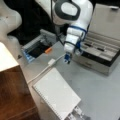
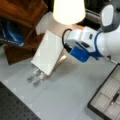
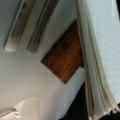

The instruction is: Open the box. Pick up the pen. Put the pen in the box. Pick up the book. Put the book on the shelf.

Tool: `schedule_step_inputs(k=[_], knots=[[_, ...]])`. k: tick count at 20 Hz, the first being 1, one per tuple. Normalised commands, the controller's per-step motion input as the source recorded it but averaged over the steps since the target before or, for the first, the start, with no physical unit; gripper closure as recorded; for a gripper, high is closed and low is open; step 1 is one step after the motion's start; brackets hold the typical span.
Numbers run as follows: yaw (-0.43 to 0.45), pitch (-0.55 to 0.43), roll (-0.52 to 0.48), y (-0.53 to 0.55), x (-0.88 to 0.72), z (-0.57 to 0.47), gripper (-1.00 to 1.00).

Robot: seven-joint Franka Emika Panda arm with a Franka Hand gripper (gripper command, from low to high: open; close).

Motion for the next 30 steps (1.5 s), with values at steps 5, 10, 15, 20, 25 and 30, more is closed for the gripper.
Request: schedule_step_inputs(k=[5, 10, 15, 20, 25, 30], knots=[[-0.048, -0.040, -0.447, -0.32, 0.14, -0.14, -1.00], [-0.066, -0.071, -0.340, -0.23, 0.17, -0.03, -1.00], [-0.119, -0.097, -0.337, 0.02, 0.10, -0.03, -1.00], [-0.152, -0.096, -0.292, 0.13, 0.05, -0.10, -1.00], [-0.125, -0.127, -0.258, 0.15, 0.05, -0.18, -1.00], [-0.090, -0.133, -0.255, 0.14, 0.06, -0.21, -1.00]])
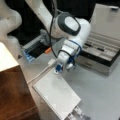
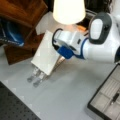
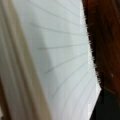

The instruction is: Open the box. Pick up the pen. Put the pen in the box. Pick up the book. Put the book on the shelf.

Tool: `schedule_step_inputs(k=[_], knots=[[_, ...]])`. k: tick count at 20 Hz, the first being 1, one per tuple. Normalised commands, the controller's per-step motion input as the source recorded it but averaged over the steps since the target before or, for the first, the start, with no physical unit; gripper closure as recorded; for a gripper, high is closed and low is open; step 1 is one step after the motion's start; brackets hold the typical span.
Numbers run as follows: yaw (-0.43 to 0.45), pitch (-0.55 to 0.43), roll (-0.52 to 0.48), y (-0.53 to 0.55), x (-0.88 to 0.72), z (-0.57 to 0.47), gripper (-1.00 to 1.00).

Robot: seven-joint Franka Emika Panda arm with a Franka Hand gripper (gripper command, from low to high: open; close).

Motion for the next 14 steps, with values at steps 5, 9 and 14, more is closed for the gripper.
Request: schedule_step_inputs(k=[5, 9, 14], knots=[[-0.051, -0.102, -0.215, 0.16, 0.07, -0.20, 1.00], [-0.039, -0.100, -0.195, 0.16, 0.07, -0.21, 1.00], [-0.040, -0.115, -0.178, 0.15, 0.07, -0.22, 1.00]])
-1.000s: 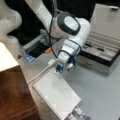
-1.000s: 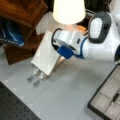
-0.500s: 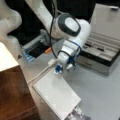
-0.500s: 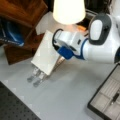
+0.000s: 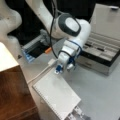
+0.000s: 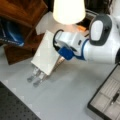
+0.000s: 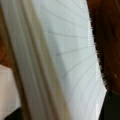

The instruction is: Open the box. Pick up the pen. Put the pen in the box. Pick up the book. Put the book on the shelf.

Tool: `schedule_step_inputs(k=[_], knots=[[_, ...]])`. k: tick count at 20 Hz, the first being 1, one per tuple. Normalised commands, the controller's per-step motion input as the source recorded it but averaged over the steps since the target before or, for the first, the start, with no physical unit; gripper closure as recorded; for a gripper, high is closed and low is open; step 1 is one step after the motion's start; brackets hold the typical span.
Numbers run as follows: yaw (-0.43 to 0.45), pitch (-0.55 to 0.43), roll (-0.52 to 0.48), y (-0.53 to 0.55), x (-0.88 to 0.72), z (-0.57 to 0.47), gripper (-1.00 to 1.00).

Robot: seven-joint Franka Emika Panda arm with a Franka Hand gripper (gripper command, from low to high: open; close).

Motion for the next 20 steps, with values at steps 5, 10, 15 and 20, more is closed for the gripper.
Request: schedule_step_inputs(k=[5, 10, 15, 20], knots=[[-0.034, -0.132, -0.163, 0.15, 0.06, -0.24, 1.00], [-0.015, -0.144, -0.152, 0.12, 0.07, -0.19, 1.00], [0.001, -0.137, -0.157, 0.09, 0.04, -0.15, 1.00], [0.046, -0.116, -0.158, 0.04, 0.03, -0.17, 1.00]])
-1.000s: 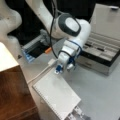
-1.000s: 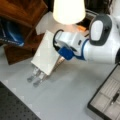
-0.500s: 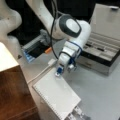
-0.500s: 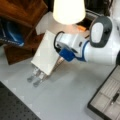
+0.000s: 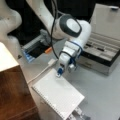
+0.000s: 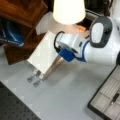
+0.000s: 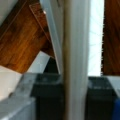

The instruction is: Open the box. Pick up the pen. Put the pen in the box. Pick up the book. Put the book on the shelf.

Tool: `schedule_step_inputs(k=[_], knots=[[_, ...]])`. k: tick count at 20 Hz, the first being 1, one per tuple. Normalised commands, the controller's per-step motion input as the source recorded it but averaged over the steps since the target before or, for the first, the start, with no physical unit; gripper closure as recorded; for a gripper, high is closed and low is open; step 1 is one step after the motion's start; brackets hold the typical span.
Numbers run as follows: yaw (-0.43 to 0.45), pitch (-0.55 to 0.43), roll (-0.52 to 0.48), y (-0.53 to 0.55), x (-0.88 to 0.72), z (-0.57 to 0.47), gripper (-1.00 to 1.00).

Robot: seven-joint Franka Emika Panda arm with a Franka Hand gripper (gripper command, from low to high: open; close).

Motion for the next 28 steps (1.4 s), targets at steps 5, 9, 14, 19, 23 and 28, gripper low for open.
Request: schedule_step_inputs(k=[5, 9, 14, 19, 23, 28], knots=[[0.107, -0.049, -0.190, -0.01, 0.03, -0.06, 1.00], [0.115, 0.064, -0.246, -0.02, 0.01, 0.14, 1.00], [0.045, 0.134, -0.277, 0.08, 0.00, 0.26, 1.00], [-0.008, 0.099, -0.189, 0.11, 0.03, 0.19, 1.00], [-0.048, 0.087, -0.145, 0.10, 0.05, 0.16, 1.00], [-0.089, 0.142, -0.156, 0.08, 0.05, 0.18, 1.00]])
